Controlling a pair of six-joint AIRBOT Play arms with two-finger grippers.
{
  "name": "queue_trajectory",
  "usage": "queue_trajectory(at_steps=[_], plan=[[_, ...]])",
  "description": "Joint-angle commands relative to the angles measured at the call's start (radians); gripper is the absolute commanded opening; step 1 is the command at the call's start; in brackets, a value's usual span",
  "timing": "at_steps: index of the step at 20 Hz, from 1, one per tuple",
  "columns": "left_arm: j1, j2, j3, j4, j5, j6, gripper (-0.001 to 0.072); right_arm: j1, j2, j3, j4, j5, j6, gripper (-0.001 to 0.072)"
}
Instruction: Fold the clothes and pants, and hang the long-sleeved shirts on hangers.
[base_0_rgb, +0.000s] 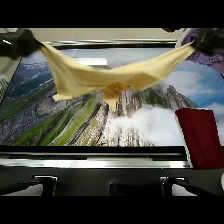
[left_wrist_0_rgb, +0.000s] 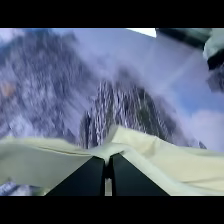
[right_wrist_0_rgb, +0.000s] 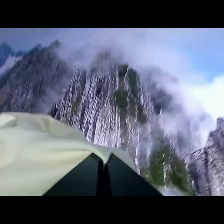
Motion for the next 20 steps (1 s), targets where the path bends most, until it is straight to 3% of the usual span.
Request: queue_trajectory(at_steps=[1,4,6,10,14,18,20], plan=[[0.072,0.225,0.125,0.191,-0.048,-0.011,0.0012,0.001,0.287,0.001,-0.179,-0.065,0.022,0.0022],[0.075,0.462,0.016,0.293,-0.049,-0.018,0.0013,0.000,0.503,0.001,-0.272,-0.066,0.074,0.0022],[0.075,0.571,-0.034,0.367,-0.051,-0.089,0.0014,0.000,0.597,0.001,-0.292,-0.066,0.122,0.0022],[0.074,0.635,-0.070,0.452,-0.054,-0.156,0.0014,0.000,0.616,0.000,-0.291,-0.076,0.180,0.0022],[0.074,0.541,-0.168,0.430,-0.119,-0.156,0.0014,0.000,0.429,0.000,-0.202,-0.060,0.206,0.0022],[0.074,0.333,-0.342,0.407,-0.112,-0.152,0.0014,0.002,0.074,0.000,-0.045,0.008,0.176,0.0022],[0.073,0.187,-0.414,0.406,-0.053,-0.152,0.0014,0.037,-0.114,0.000,-0.060,-0.017,0.150,0.0022]])
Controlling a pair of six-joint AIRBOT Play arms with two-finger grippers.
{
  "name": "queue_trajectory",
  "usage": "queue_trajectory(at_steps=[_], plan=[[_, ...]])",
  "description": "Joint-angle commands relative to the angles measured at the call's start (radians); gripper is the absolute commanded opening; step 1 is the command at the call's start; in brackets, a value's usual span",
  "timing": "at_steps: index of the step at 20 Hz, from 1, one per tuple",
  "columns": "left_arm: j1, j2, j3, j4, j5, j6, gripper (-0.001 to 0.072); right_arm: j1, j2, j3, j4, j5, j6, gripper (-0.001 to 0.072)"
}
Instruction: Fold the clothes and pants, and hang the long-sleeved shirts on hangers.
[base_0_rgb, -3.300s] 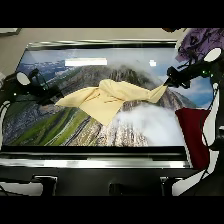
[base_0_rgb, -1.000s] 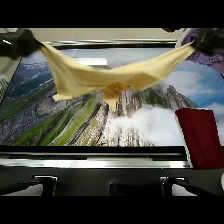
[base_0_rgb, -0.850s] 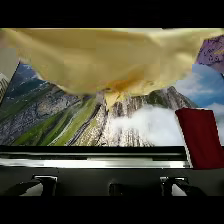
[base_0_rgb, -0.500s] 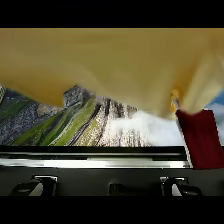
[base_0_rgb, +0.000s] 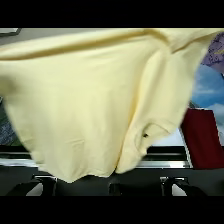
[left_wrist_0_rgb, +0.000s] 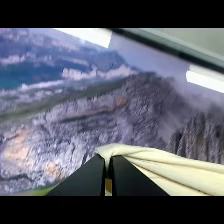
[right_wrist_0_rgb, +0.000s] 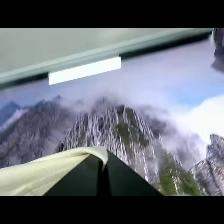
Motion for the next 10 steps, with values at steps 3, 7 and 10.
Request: queue_trajectory(at_steps=[3,7,10], plan=[[-0.001,-0.398,-0.120,-0.011,0.151,0.000,0.0014,0.108,-0.474,0.002,0.034,-0.084,-0.044,0.0022],[-0.001,-0.624,-0.120,-0.041,0.247,0.000,0.0015,0.194,-0.678,0.002,-0.078,-0.163,0.014,0.0023],[-0.001,-0.712,-0.121,-0.081,0.249,0.000,0.0019,0.212,-0.740,0.002,-0.097,-0.141,0.062,0.0024]])
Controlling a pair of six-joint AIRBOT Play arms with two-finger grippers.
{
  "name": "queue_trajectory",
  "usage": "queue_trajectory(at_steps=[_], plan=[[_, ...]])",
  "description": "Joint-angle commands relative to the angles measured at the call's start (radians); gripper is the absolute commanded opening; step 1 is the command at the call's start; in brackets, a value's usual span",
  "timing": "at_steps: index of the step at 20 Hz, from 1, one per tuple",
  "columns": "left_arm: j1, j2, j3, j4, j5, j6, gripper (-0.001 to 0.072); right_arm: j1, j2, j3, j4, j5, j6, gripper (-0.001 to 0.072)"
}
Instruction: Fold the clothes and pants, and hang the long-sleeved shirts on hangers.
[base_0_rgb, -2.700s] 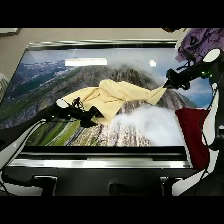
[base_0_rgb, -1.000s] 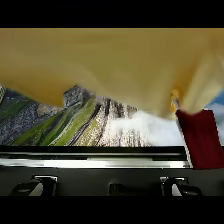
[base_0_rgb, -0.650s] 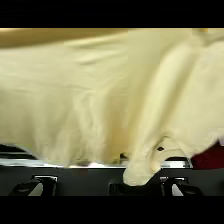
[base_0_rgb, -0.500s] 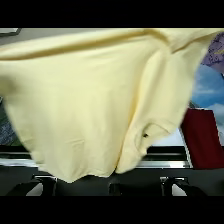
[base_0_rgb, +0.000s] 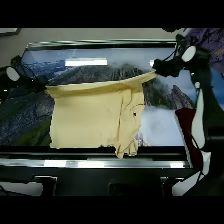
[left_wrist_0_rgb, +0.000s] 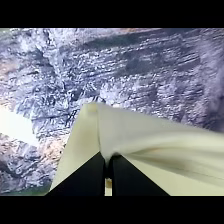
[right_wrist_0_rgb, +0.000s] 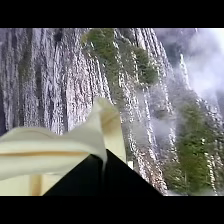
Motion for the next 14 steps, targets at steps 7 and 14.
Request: queue_trajectory(at_steps=[7,14], plan=[[0.077,-0.080,0.113,-0.082,-0.207,0.145,0.0690,-0.068,0.034,0.001,0.015,0.231,-0.090,0.0362],[0.338,0.219,-0.224,-0.220,-0.330,0.261,0.0688,-0.402,0.382,-0.551,0.323,0.328,-0.284,0.0360]])
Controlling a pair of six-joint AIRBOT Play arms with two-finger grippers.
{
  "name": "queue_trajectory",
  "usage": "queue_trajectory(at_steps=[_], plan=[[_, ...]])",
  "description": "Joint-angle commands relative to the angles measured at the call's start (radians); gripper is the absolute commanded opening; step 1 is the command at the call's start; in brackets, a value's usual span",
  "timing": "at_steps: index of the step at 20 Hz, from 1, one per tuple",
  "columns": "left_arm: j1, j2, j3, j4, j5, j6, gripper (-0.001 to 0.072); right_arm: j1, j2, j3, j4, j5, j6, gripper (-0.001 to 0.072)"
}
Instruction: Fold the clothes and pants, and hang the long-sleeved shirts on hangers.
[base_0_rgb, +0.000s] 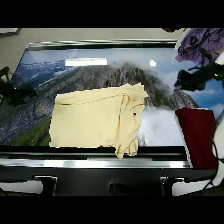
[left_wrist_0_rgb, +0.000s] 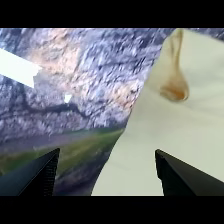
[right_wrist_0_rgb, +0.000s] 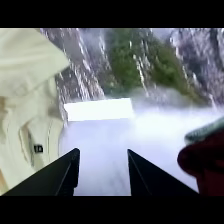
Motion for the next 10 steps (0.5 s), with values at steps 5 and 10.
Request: queue_trajectory(at_steps=[5,10], plan=[[0.124,0.367,-0.577,-0.182,0.028,0.076,0.0688,-0.041,0.395,-0.980,0.444,-0.114,-0.261,0.0410],[0.087,0.398,-0.701,-0.180,0.026,0.076,0.0688,0.204,0.453,-1.246,0.541,-0.344,-0.273,0.0410]])
